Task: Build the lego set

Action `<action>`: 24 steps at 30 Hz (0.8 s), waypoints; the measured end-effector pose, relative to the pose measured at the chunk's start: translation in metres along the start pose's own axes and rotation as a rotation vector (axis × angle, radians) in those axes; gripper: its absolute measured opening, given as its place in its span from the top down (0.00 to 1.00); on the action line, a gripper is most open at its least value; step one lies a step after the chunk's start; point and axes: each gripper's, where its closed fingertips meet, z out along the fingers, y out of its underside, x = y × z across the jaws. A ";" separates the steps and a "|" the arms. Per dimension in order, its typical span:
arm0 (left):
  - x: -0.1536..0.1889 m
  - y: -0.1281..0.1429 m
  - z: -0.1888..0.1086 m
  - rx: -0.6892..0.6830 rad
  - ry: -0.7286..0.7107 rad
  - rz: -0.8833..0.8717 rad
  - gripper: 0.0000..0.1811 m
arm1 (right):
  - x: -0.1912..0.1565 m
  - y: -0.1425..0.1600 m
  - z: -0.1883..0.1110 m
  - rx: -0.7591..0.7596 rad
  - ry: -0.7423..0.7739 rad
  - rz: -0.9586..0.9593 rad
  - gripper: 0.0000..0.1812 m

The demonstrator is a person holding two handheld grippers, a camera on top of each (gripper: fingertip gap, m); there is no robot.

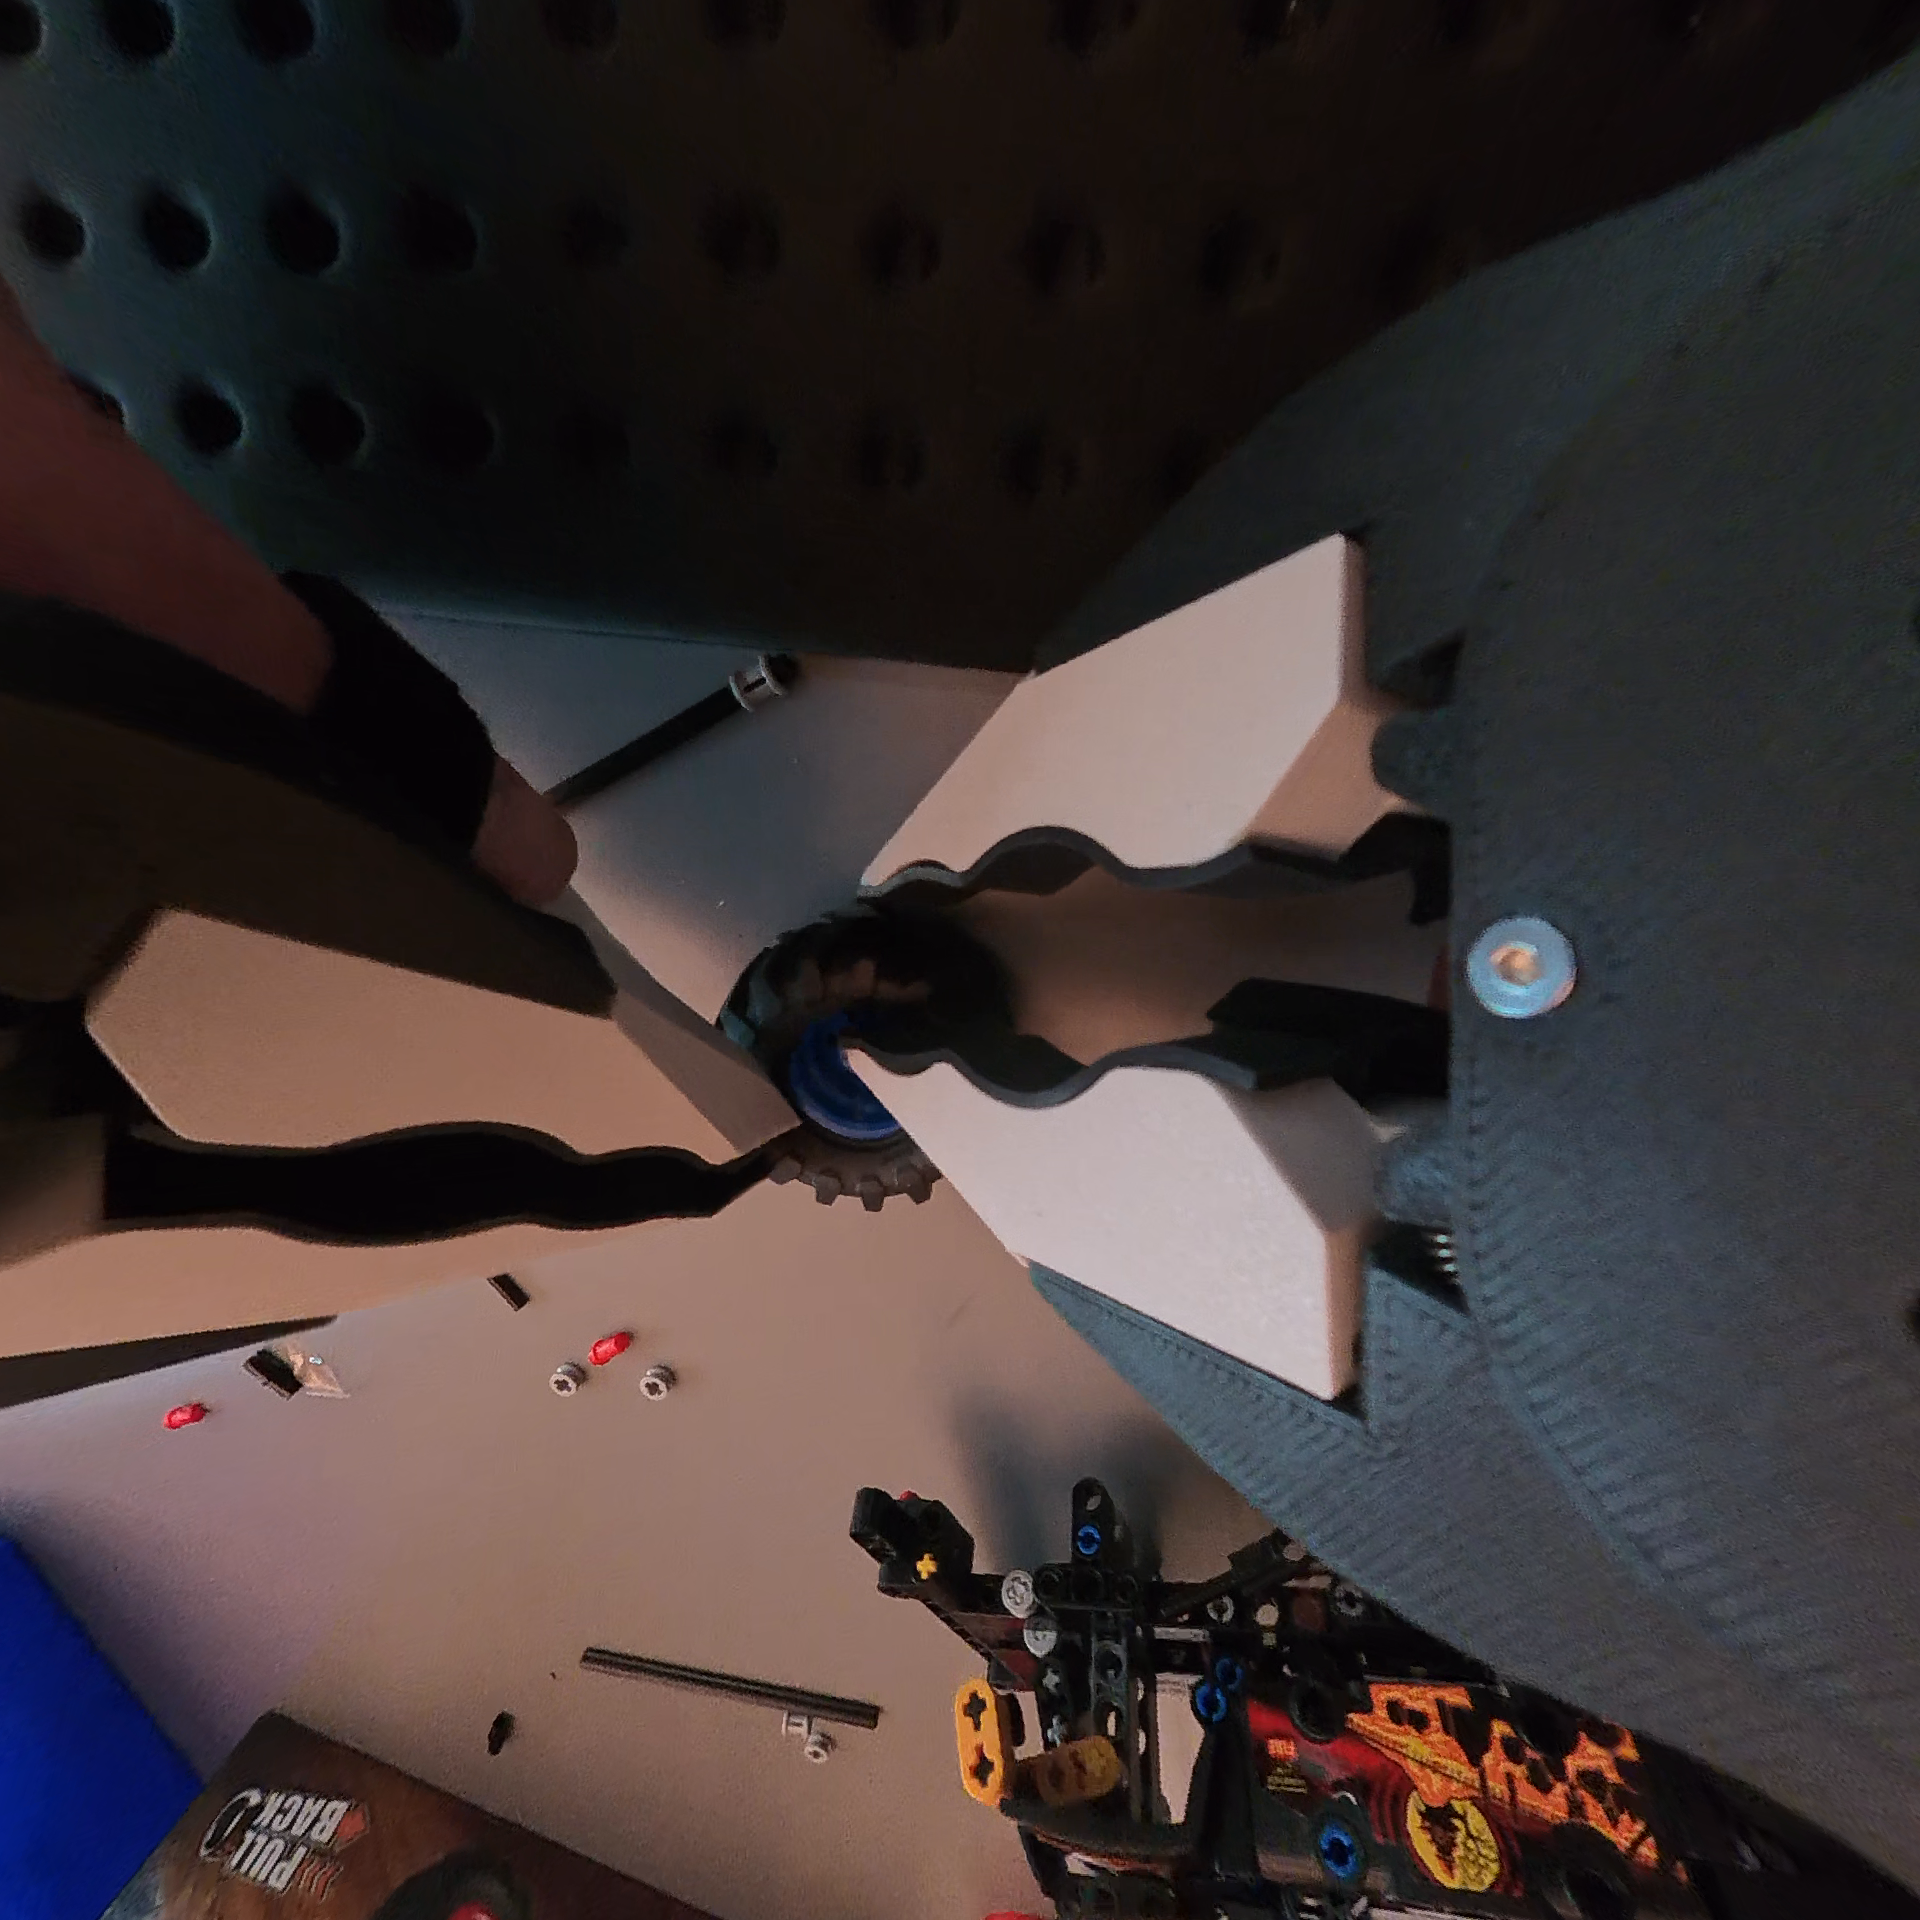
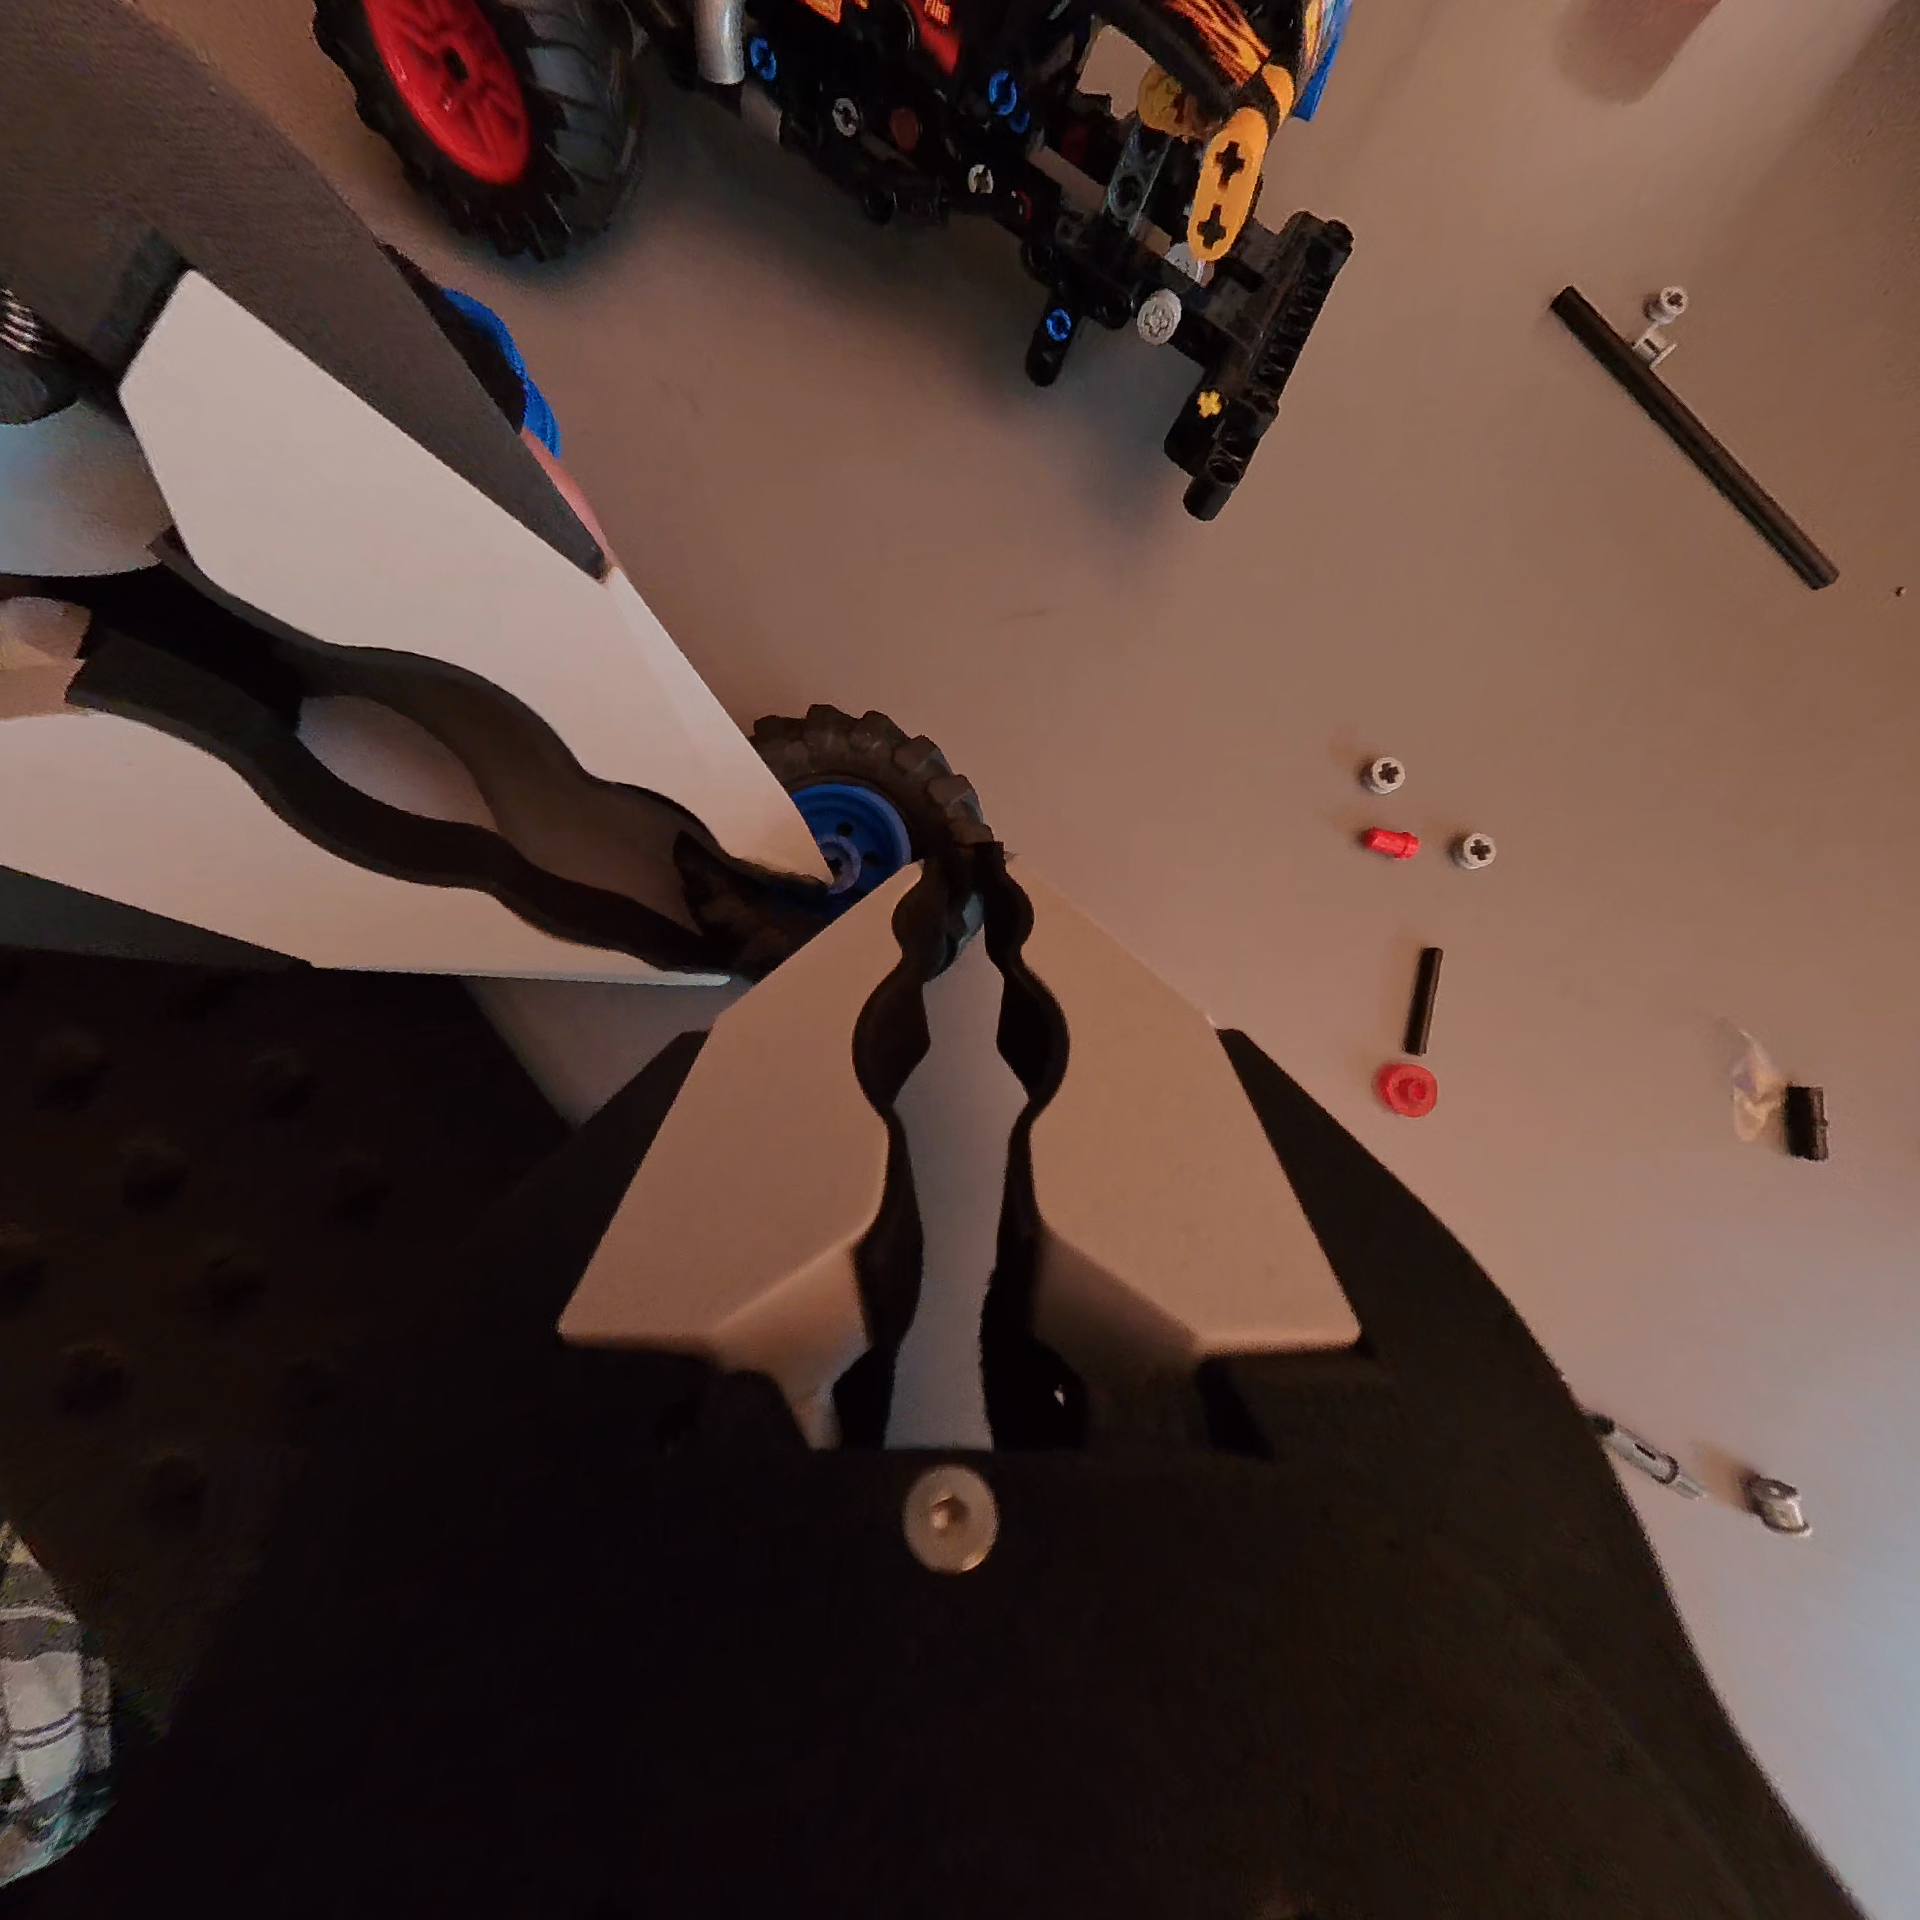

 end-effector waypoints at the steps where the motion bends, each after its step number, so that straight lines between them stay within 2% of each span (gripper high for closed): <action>1: 0.000 0.000 0.001 0.000 -0.009 0.013 0.86 | 0.000 0.000 0.000 0.012 -0.005 -0.005 0.96; 5: 0.001 -0.001 0.001 0.000 -0.042 0.079 0.86 | 0.000 0.000 0.001 0.042 -0.019 -0.055 0.96; 8: 0.000 -0.002 0.001 -0.004 -0.038 0.081 0.86 | -0.001 -0.002 0.000 0.071 -0.087 -0.020 0.96; 12: 0.005 -0.006 0.003 -0.001 -0.033 0.046 0.86 | -0.003 0.003 -0.014 -0.089 -0.066 -0.048 0.93; 14: 0.004 -0.007 0.005 -0.010 -0.047 0.060 0.87 | -0.004 0.008 -0.012 -0.111 -0.096 -0.013 0.89; 20: 0.008 -0.009 0.006 -0.002 -0.042 0.071 0.86 | -0.006 0.016 -0.014 -0.146 -0.176 -0.033 0.89; 24: 0.012 -0.011 0.006 0.016 -0.014 0.063 0.86 | -0.008 0.020 -0.016 -0.142 -0.292 -0.041 0.88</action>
